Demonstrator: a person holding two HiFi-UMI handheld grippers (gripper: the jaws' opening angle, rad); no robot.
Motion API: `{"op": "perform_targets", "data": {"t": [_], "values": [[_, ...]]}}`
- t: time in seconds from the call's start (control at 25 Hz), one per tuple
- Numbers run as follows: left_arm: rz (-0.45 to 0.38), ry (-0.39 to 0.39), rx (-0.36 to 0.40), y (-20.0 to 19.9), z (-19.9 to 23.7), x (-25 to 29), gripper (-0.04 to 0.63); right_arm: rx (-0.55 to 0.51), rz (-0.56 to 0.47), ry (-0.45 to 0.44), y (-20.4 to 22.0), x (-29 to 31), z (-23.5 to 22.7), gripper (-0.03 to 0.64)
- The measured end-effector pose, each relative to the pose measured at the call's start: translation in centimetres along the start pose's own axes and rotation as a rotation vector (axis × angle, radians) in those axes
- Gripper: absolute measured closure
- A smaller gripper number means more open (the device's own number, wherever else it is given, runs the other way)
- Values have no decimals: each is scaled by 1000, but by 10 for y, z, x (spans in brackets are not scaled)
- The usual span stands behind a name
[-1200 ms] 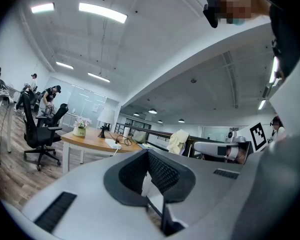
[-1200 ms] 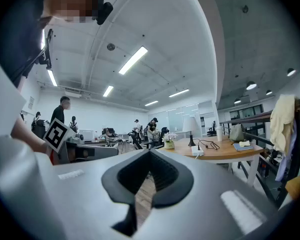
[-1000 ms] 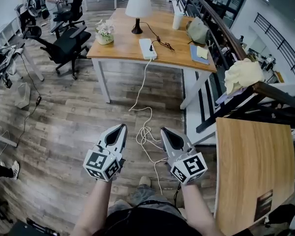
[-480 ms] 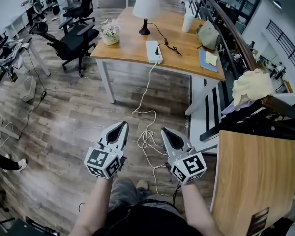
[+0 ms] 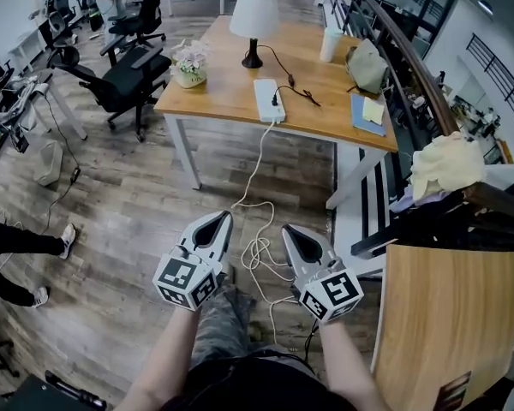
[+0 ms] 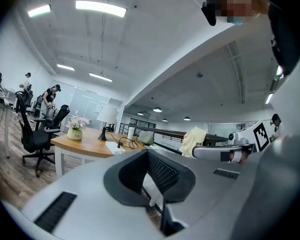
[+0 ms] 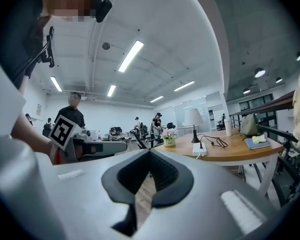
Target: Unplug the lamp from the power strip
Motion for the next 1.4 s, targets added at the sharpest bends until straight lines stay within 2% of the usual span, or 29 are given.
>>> {"op": "perform_targets", "data": {"t": [0.24,0.68,1.08,1.4], "values": [[4,51,1,-17,27,51,598,1,-1,31,3,38,-33,609],[51,99,-17,-50,91,133,598,54,30,102,14,119,-87,609],[85,146,-7,-72,142,175,598,66,31,127,17,197,-103,609],[96,160,-23,-74,162,199,598,73,46,123,26,224,-112,609]]}}
Point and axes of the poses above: the fingertips, and each gripper's own axes: x forward along the fingers, z to its left, y out of its underside, the point moved 5 cm from there along -x, backward along the fingers, and after that the axes turned 15 degrees about -x, right-handed, at the moved point
